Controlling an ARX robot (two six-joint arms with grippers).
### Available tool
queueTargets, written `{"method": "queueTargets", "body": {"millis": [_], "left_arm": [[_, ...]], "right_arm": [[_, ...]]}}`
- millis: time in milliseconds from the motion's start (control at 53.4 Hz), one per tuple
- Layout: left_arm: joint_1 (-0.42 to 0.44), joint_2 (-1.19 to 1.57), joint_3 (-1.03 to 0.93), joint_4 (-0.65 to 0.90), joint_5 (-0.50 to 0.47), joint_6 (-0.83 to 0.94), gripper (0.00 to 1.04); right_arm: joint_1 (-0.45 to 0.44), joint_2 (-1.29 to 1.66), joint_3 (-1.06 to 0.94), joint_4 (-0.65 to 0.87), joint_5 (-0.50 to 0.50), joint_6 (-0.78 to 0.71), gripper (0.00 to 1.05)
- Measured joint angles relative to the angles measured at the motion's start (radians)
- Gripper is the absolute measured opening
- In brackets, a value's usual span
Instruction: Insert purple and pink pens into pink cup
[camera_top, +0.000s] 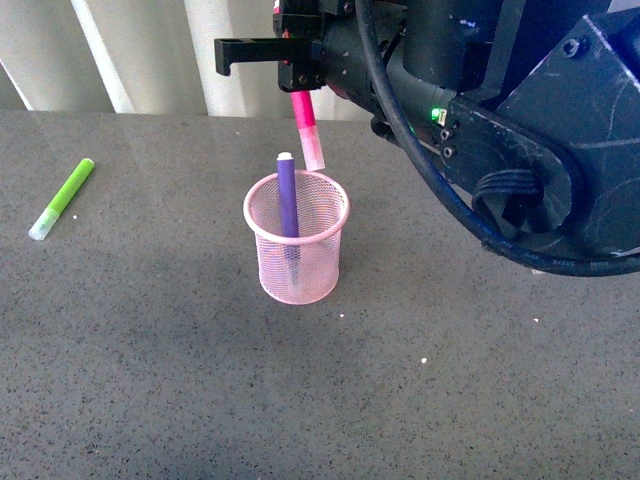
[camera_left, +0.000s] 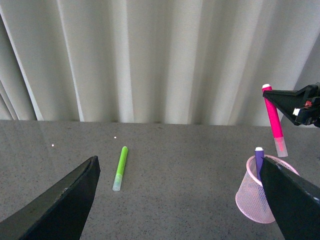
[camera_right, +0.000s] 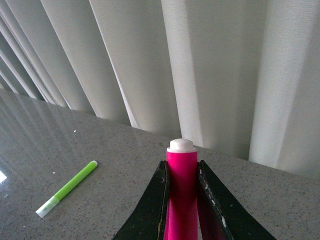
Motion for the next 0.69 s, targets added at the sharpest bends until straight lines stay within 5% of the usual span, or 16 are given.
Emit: {"method": "queueTargets", "body": {"millis": [637, 693], "left_arm": [[0.000, 0.000, 0.000, 0.000, 0.000, 0.000, 0.98], [0.000, 0.000, 0.000, 0.000, 0.000, 0.000, 0.98]], "right_arm": [[-0.013, 0.063, -0.058, 0.083, -0.010, 0.000, 0.11], [-0.013, 0.065, -0.058, 0.083, -0.012, -0.003, 0.23]]}}
